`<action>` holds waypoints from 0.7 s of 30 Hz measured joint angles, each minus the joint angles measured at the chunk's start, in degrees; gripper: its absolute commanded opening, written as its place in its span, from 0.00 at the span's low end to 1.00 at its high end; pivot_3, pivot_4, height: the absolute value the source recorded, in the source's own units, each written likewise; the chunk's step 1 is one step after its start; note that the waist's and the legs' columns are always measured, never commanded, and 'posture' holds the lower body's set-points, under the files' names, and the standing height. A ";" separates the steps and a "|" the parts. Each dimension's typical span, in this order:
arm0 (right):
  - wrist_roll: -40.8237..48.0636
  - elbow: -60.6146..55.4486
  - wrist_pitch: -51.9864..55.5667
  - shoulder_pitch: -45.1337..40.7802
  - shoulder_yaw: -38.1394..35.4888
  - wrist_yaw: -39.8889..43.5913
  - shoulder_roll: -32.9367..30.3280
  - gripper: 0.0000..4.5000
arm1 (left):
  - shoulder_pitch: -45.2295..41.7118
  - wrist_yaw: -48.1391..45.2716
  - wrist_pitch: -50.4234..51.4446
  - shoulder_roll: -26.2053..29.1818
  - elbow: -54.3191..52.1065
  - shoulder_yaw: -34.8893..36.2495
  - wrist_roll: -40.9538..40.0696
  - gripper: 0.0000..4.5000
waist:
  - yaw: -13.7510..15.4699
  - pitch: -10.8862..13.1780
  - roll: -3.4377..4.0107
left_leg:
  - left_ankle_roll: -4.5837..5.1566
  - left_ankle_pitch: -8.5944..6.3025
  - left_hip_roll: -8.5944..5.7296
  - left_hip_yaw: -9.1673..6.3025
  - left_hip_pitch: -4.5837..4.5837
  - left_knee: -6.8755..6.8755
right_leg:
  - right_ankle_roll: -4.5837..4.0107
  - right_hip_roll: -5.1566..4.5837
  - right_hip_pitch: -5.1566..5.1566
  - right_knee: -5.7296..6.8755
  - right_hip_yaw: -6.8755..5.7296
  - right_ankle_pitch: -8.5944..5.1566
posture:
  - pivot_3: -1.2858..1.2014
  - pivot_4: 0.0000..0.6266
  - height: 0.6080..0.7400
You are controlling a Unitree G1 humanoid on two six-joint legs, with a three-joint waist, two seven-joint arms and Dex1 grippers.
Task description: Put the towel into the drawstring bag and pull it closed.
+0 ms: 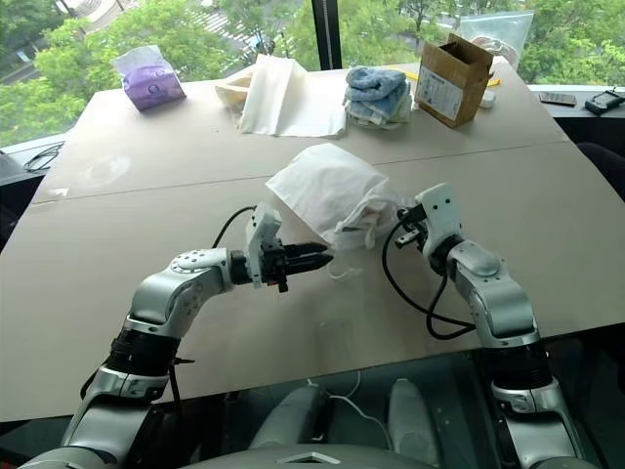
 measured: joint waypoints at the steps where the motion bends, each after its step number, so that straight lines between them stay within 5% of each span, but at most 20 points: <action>1: -0.11 -0.04 0.08 0.03 0.04 0.00 0.02 0.00 | -0.02 -0.12 -0.77 -0.22 0.61 -0.57 0.79 0.34 | 0.00 0.00 0.00 | 0.00 0.00 0.00 0.00 0.00 0.00 | 0.00 0.00 0.00 0.00 0.00 0.00 | 0.52 0.24 1.00; 13: -0.22 -1.14 1.61 -0.02 0.34 -0.27 0.47 0.00 | -2.75 0.51 -5.90 -4.66 5.05 -4.00 6.41 0.34 | 0.08 0.00 0.00 | 0.00 0.00 0.00 -0.02 0.00 0.02 | 0.00 0.00 0.01 0.01 -0.02 0.00 | 0.52 0.24 1.00; 18: -0.20 -2.53 2.11 0.05 0.33 -0.56 0.53 0.00 | -2.54 0.57 -6.76 -4.72 5.06 -3.82 6.81 0.02 | 0.09 0.00 0.00 | 0.00 0.00 -0.01 -0.02 0.00 0.02 | 0.00 0.00 0.01 0.01 -0.02 0.00 | 0.52 0.24 1.00; 21: -0.15 -2.55 2.24 0.14 0.11 -0.74 0.66 0.00 | -1.95 1.52 -8.84 -4.71 5.05 -3.84 8.54 0.02 | 0.11 0.00 0.00 | 0.00 0.00 -0.01 -0.02 0.00 0.02 | 0.00 0.00 0.01 0.01 -0.02 0.00 | 0.52 0.24 1.00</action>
